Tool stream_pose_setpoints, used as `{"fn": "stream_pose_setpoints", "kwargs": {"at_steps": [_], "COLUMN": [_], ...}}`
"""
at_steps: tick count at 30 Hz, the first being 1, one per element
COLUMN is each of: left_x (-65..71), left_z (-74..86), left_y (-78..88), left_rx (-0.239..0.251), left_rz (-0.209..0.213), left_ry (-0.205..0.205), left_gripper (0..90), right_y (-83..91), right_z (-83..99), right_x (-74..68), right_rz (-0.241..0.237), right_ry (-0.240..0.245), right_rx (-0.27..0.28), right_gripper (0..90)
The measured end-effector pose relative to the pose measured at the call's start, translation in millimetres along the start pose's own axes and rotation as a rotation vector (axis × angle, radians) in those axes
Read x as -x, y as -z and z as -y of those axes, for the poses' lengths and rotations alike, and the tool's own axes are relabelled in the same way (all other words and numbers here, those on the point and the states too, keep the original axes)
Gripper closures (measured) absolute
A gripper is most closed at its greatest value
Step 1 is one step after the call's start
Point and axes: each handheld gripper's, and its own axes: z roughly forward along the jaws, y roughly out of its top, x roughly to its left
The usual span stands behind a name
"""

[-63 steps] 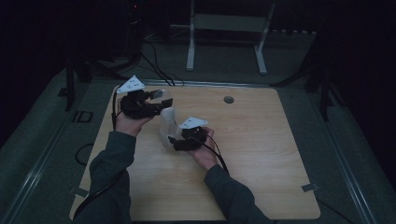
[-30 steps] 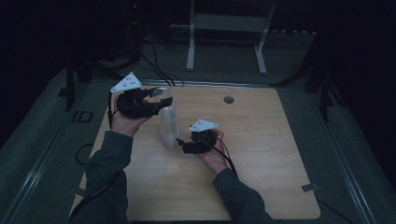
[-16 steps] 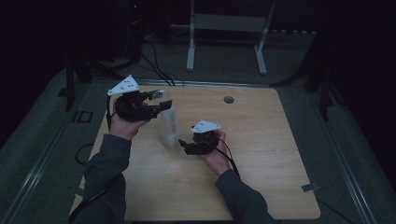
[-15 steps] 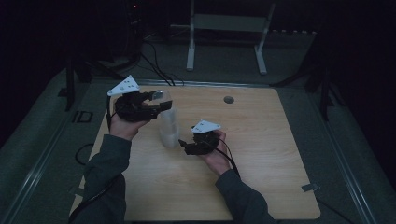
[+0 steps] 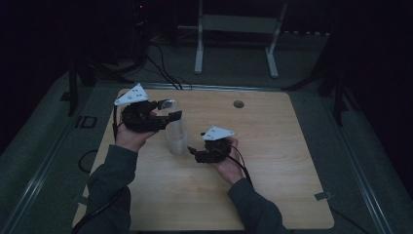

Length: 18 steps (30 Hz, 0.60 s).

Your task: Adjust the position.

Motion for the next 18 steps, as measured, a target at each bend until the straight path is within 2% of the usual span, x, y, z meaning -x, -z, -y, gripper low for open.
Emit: {"fn": "stream_pose_setpoints", "kwargs": {"at_steps": [18], "left_x": [2.3], "left_z": [15.8], "left_y": [4.3], "left_rx": [0.016], "left_rz": [0.010], "left_ry": [0.031], "left_gripper": [41.6], "right_y": [7.4], "right_z": [-1.0], "right_x": [0.0], "right_rz": [-0.011], "right_ry": [0.009], "right_rx": [0.015], "right_gripper": [30.5]}}
